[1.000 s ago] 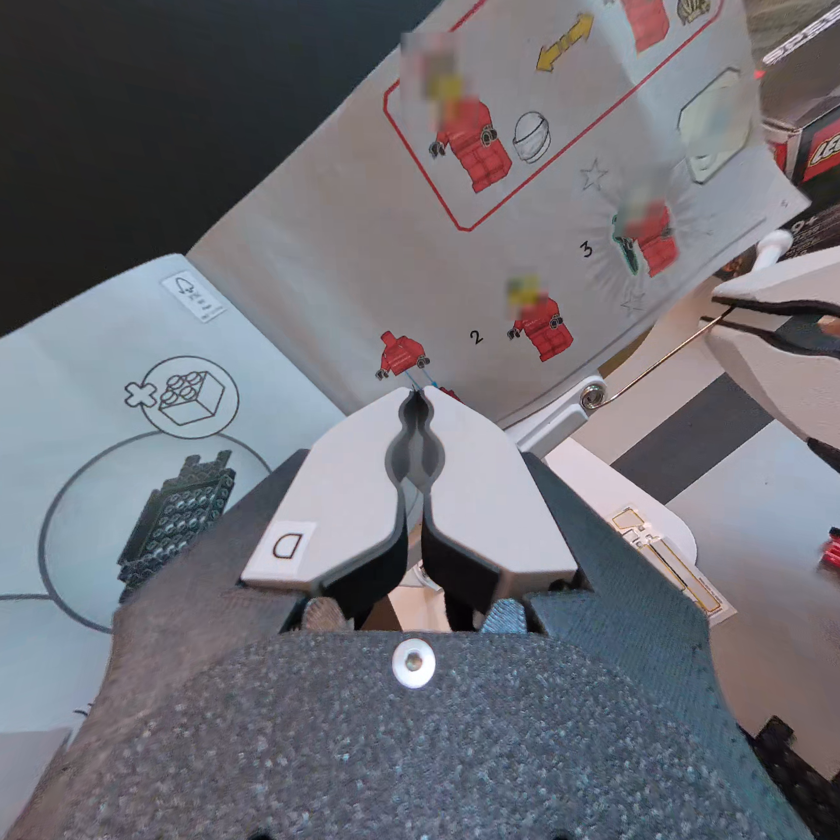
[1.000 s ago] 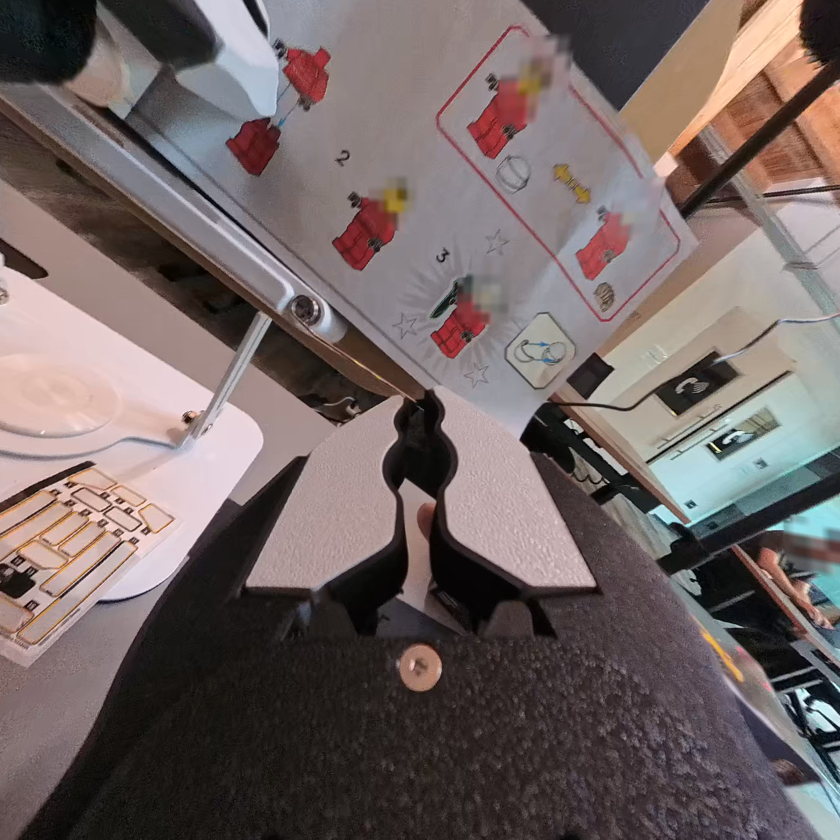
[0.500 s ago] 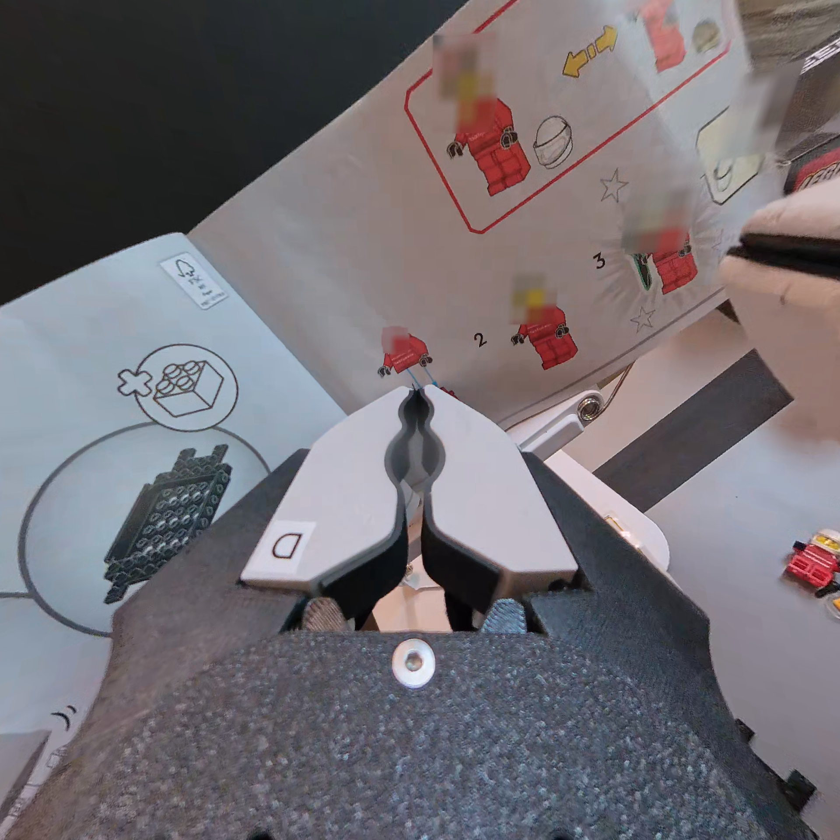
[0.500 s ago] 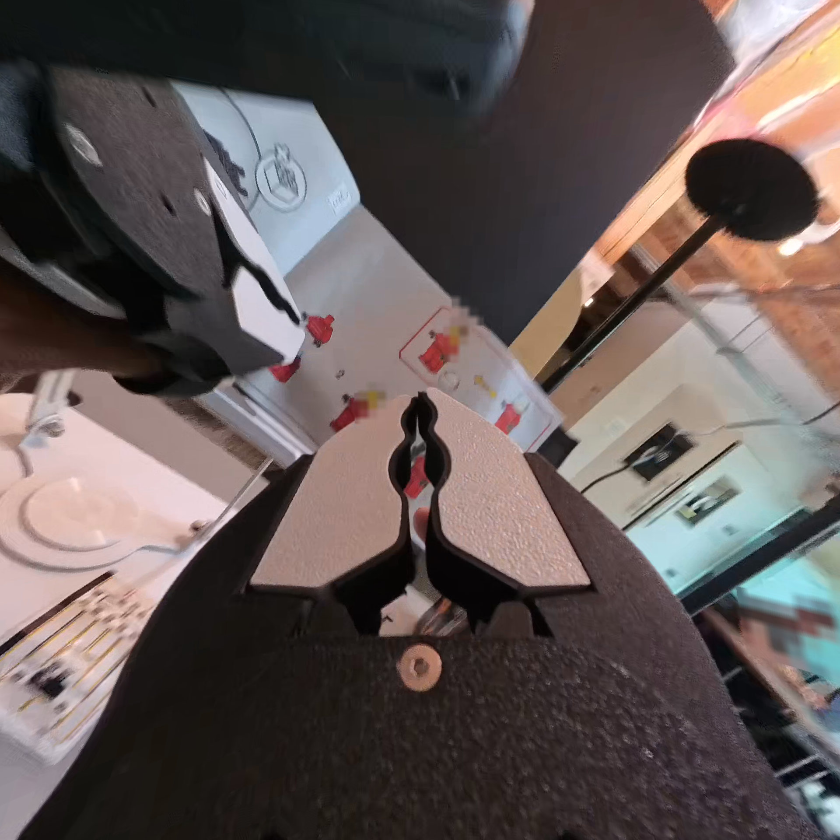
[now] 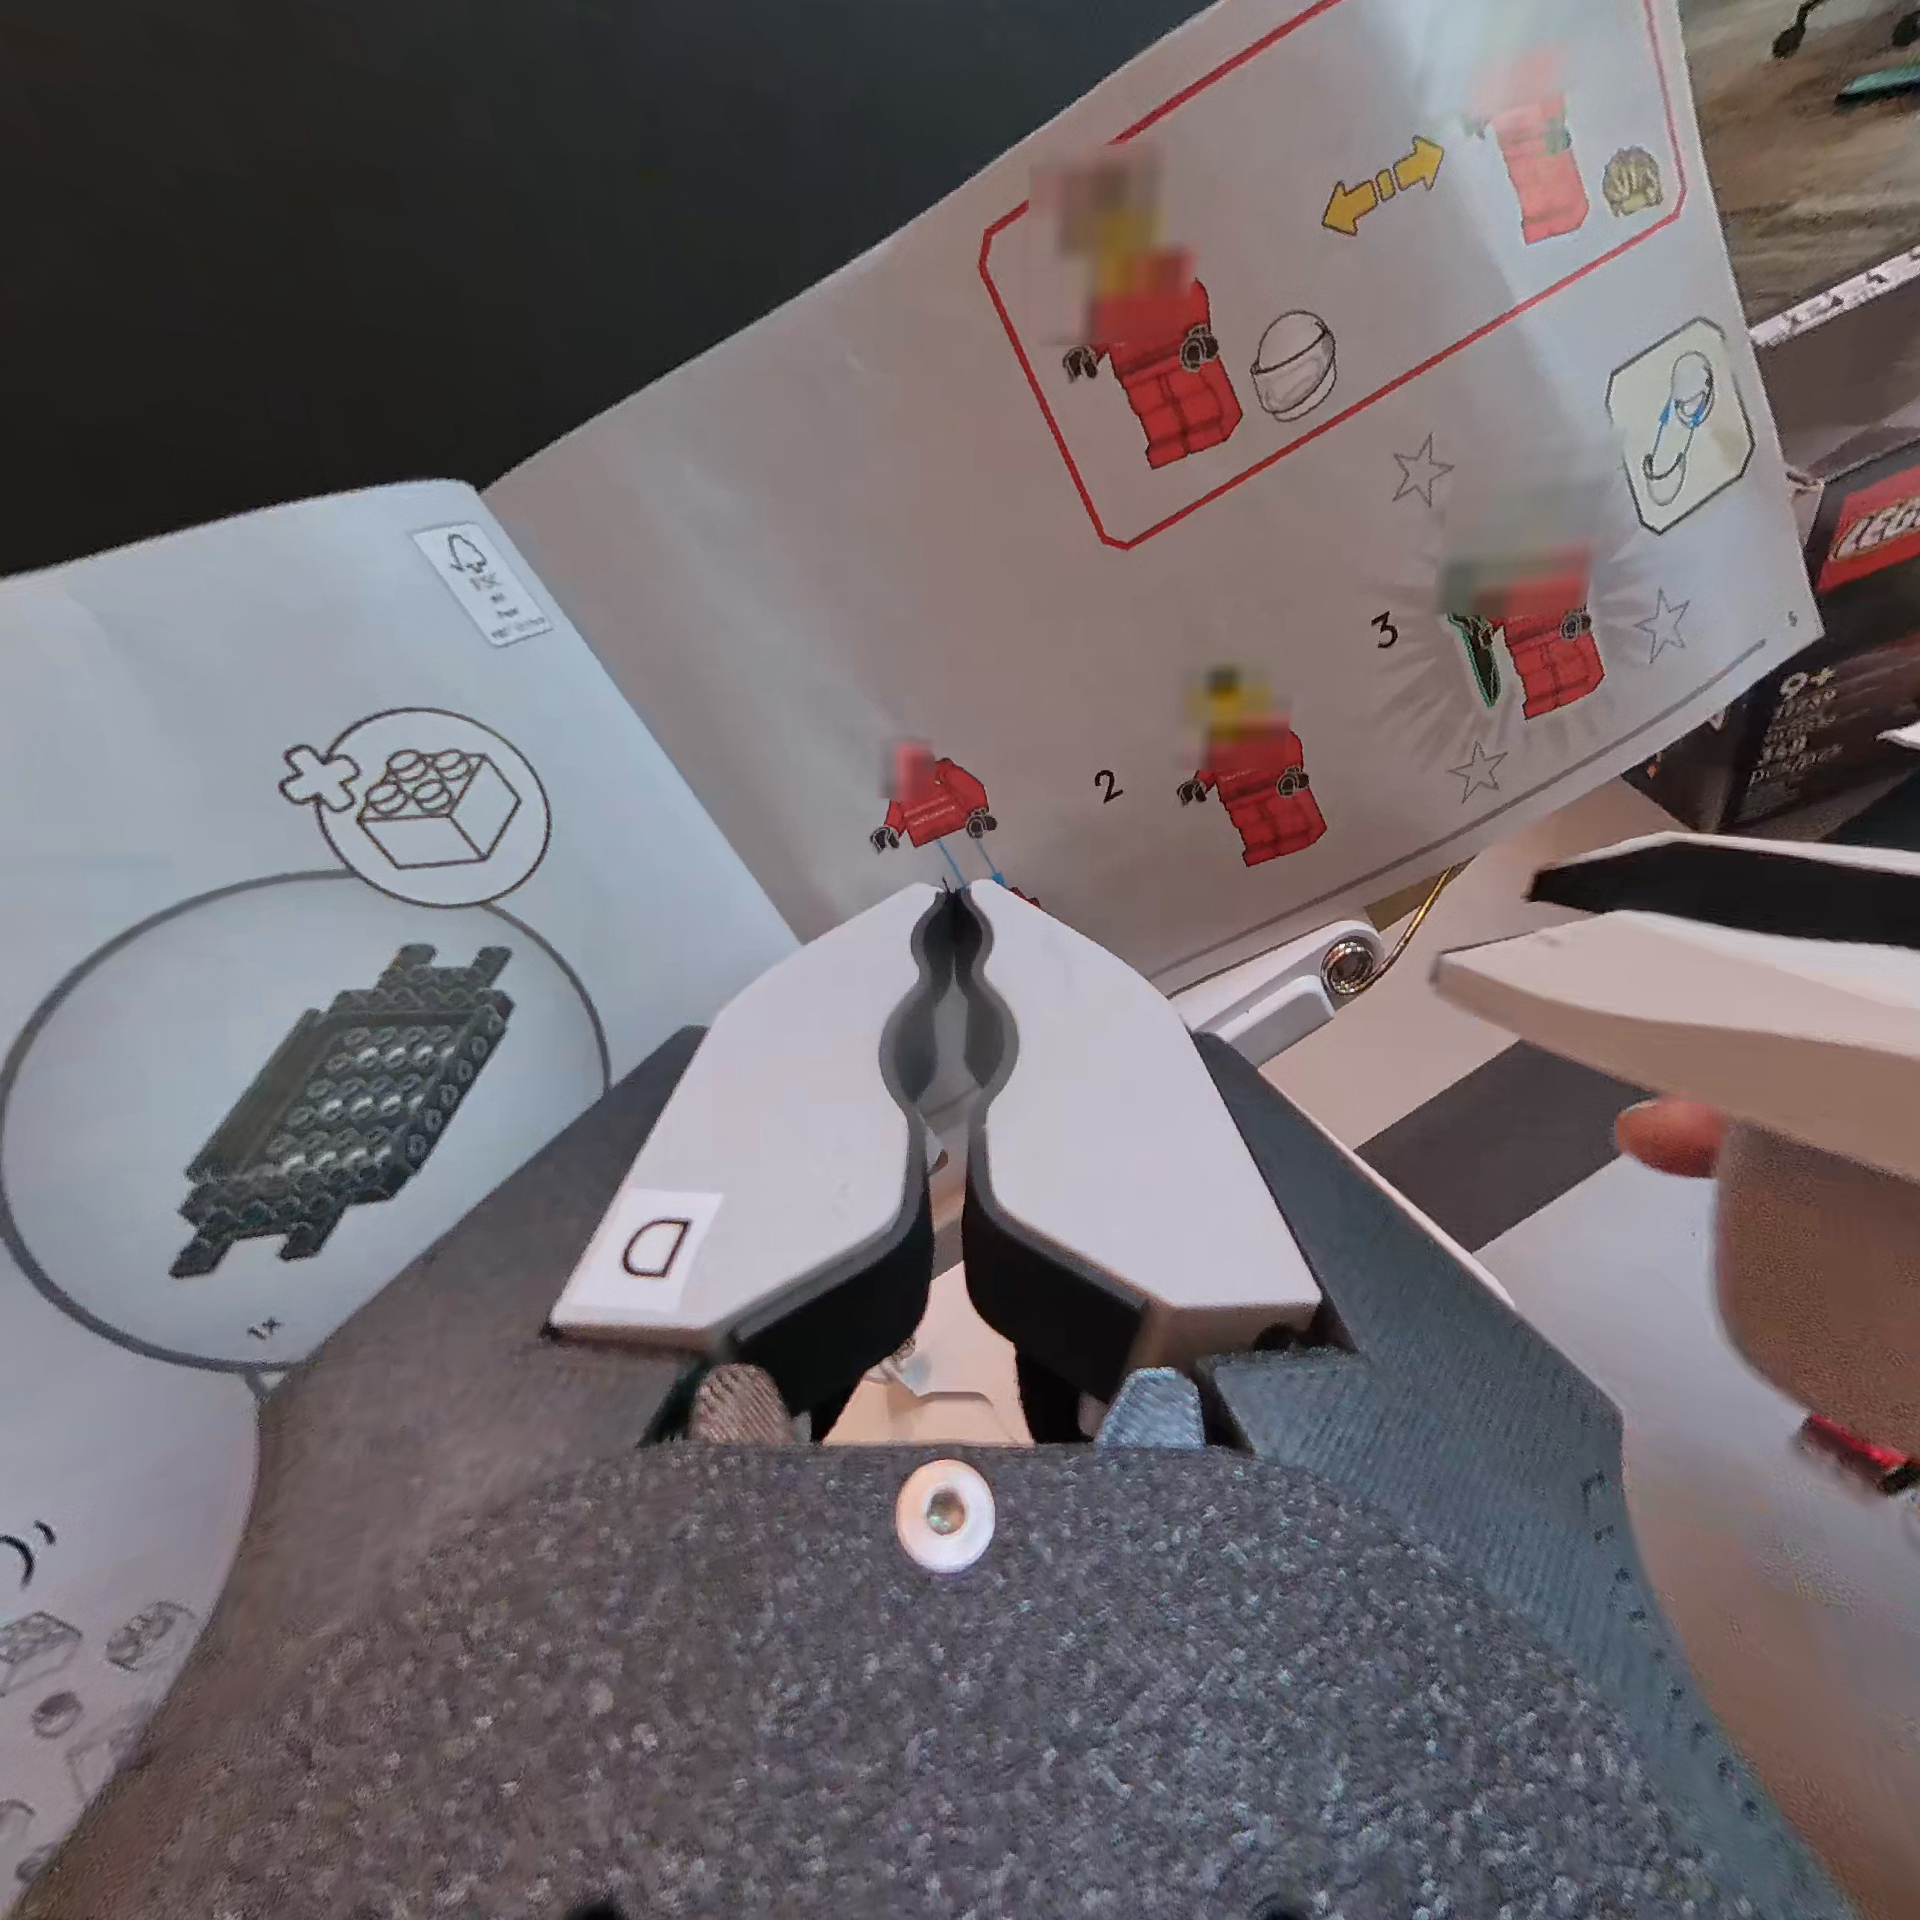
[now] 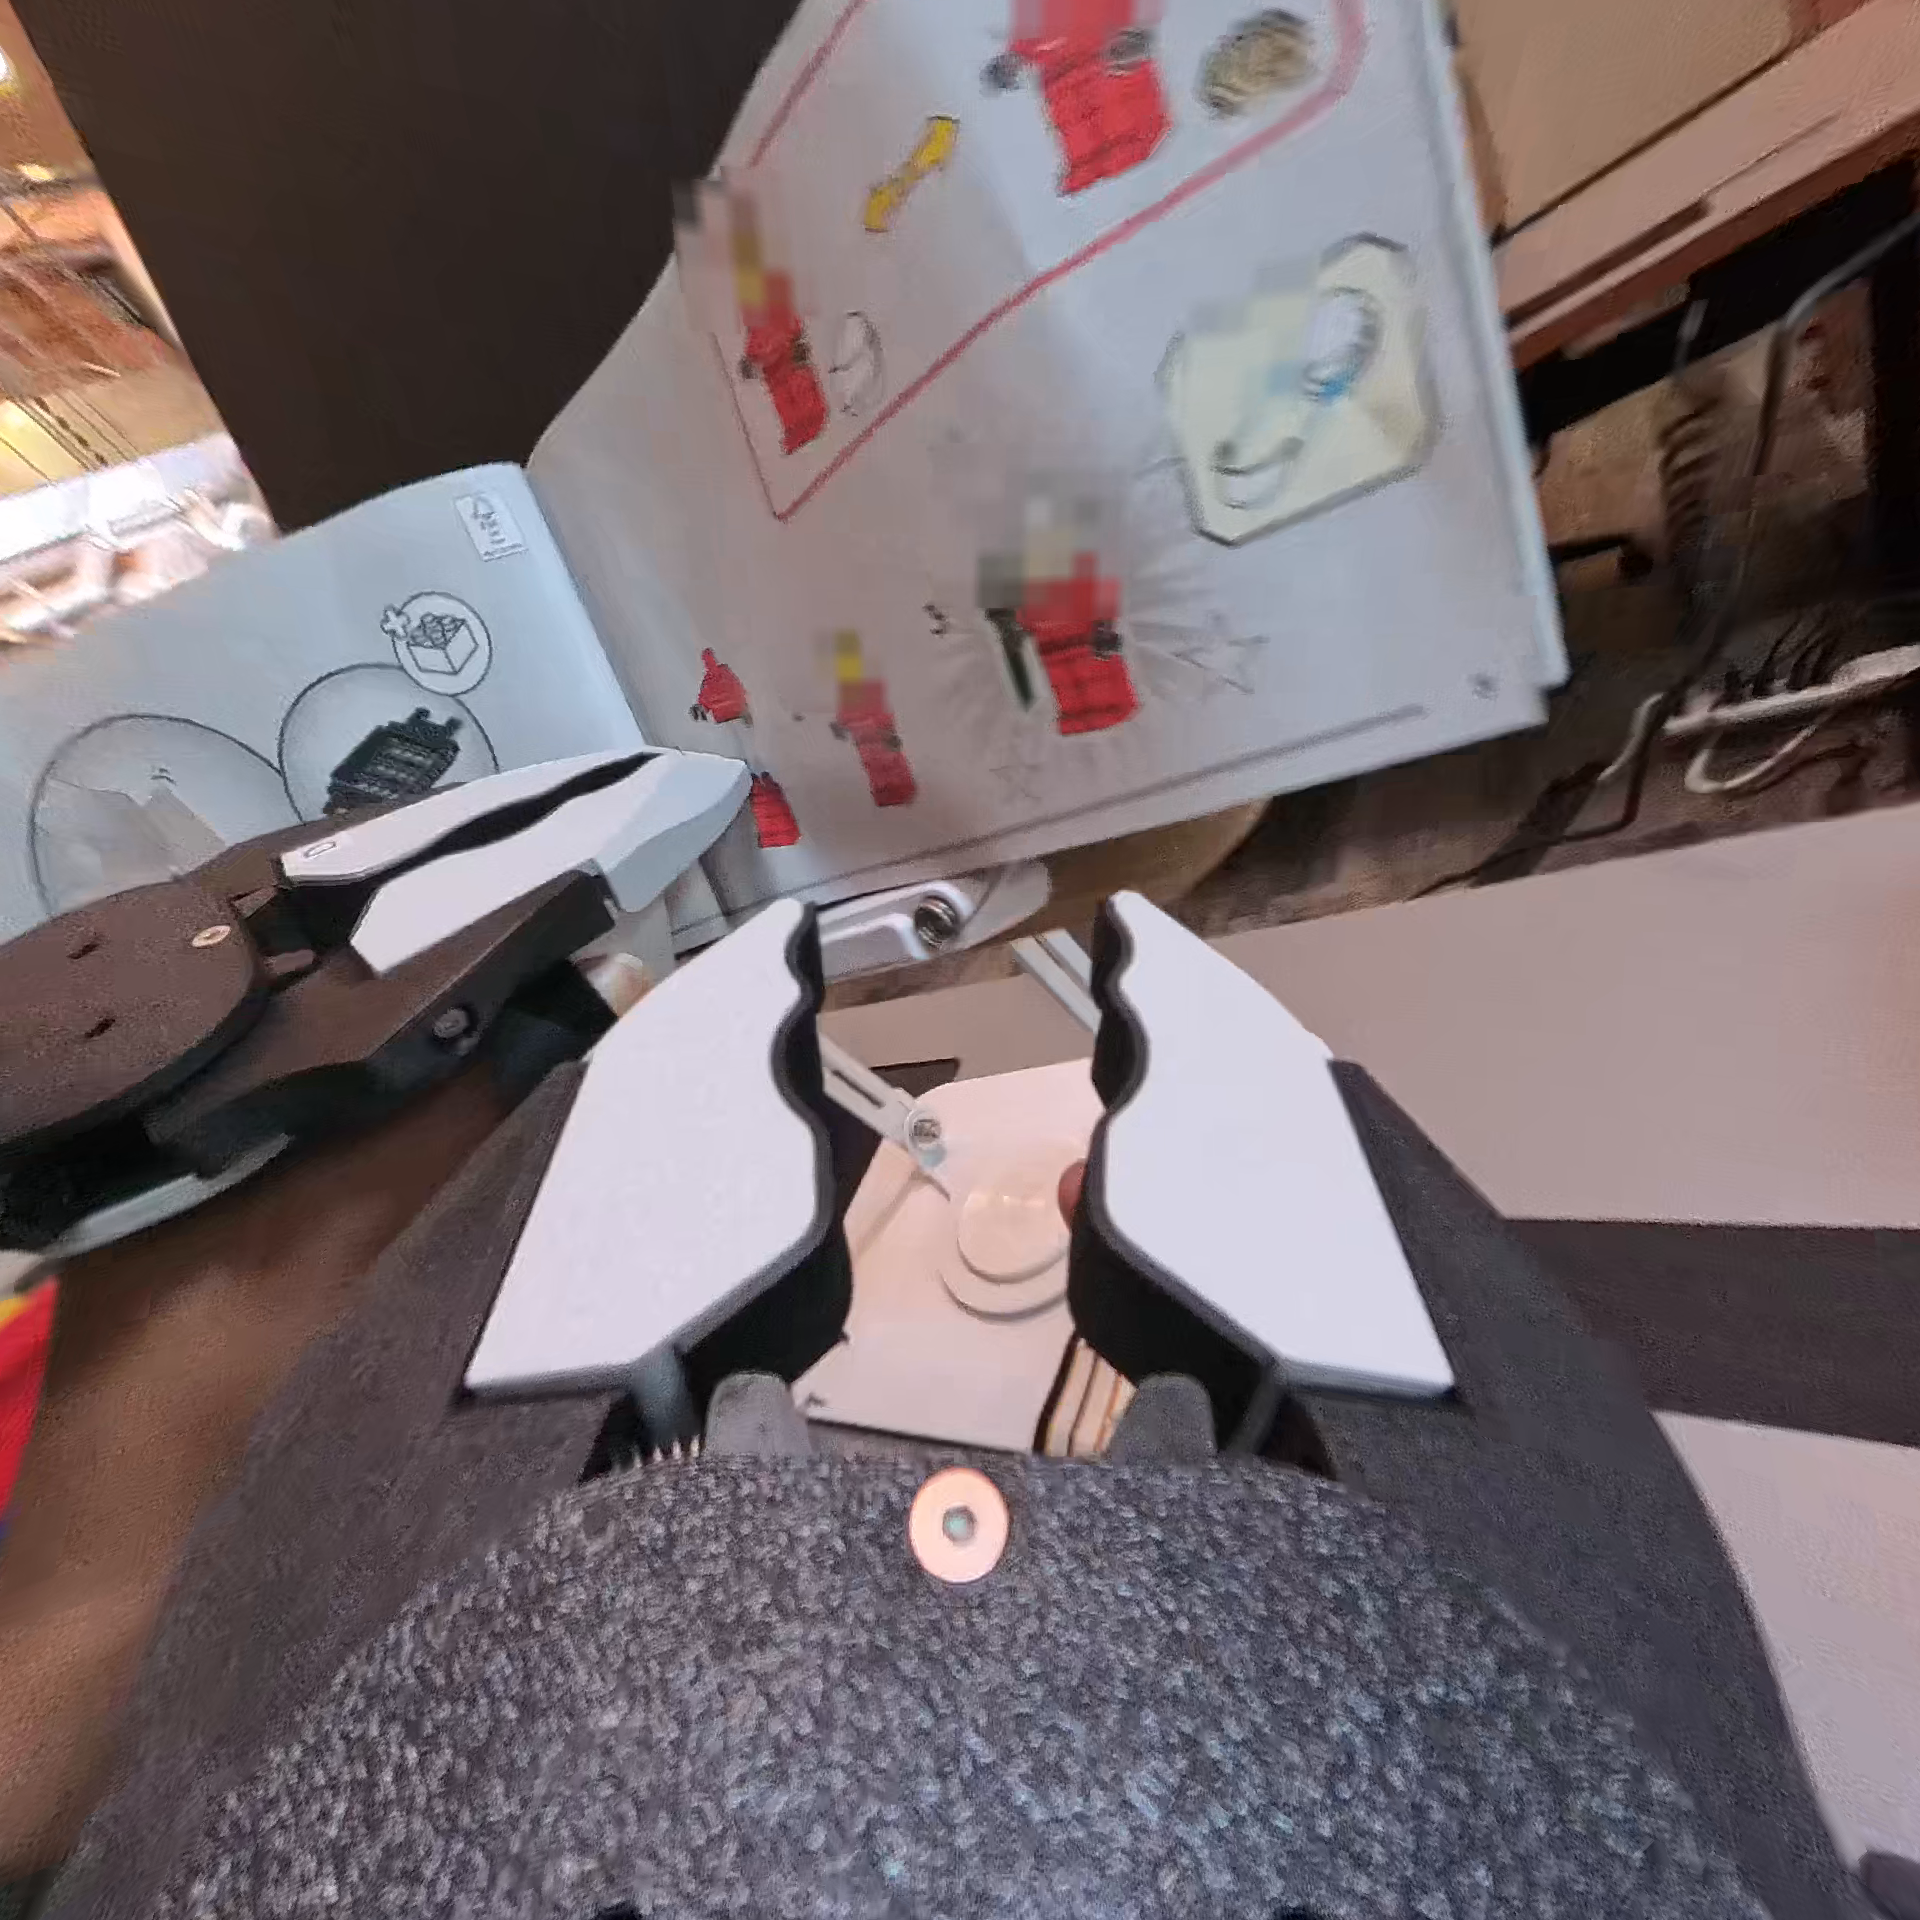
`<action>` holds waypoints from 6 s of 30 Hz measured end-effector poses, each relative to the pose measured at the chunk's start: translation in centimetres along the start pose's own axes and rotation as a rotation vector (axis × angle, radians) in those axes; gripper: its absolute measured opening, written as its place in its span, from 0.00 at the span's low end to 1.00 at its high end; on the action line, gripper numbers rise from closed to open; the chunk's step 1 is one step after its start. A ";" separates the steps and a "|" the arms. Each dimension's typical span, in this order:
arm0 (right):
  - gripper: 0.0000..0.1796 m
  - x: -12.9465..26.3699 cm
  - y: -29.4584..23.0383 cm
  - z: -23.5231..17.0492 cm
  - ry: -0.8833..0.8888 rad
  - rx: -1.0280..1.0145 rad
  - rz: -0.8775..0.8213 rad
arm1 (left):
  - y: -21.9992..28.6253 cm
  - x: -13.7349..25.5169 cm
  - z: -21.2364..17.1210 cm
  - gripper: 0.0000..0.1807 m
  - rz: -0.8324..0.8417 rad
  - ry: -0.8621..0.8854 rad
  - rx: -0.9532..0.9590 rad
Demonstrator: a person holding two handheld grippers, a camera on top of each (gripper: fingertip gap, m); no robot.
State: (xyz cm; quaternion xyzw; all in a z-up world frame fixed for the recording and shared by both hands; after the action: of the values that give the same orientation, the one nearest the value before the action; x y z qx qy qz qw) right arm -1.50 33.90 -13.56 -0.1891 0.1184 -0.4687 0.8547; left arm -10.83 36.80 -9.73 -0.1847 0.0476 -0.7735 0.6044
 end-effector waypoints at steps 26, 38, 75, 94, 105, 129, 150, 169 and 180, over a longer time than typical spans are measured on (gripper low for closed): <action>0.01 0.0 1.9 0.2 0.263 -0.225 0.032 | -0.2 0.1 -0.4 0.00 0.038 0.063 0.126; 0.03 -3.7 -3.7 2.3 -0.170 1.119 -0.071 | -1.4 0.4 -0.8 0.00 -0.129 0.071 0.296; 0.09 -4.0 -4.9 -3.1 -0.288 1.990 -0.134 | -13.6 4.9 -8.2 0.00 0.046 -0.004 0.314; 0.09 -3.9 -2.9 -2.0 -0.147 2.093 0.241 | -13.5 6.5 -8.2 0.00 0.038 -0.020 0.215; 0.10 -0.6 -2.7 0.4 -0.162 1.809 0.112 | -12.9 7.0 -8.4 0.00 0.025 -0.008 0.223; 0.11 0.3 -0.1 1.3 -0.170 1.496 -0.004 | -13.7 5.3 -9.8 0.00 0.030 -0.056 0.248; 0.12 9.6 -1.7 1.9 -0.095 0.952 -0.126 | -9.7 12.8 -6.7 0.00 0.062 0.101 0.234; 0.13 17.8 -0.7 1.0 -0.043 0.722 -0.181 | -0.6 25.4 -10.1 0.02 -0.089 0.121 0.232; 0.19 23.4 -2.0 0.6 -0.012 0.699 -0.117 | -1.7 27.5 -15.5 0.03 -0.025 0.064 0.313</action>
State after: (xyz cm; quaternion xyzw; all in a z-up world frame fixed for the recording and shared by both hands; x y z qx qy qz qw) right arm 9.65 13.25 -12.77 0.1056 -0.0651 -0.5280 0.8401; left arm -23.21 8.69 -17.34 -0.0644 -0.0566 -0.7845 0.6141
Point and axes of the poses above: each gripper's, where its closed fingertips meet, x back along the fingers, z out of its top, y = z × x across the jaws, the point moved 3 cm from there along x, back along the fingers, and after that the axes turned 8 degrees about x, right-handed, at the moved point
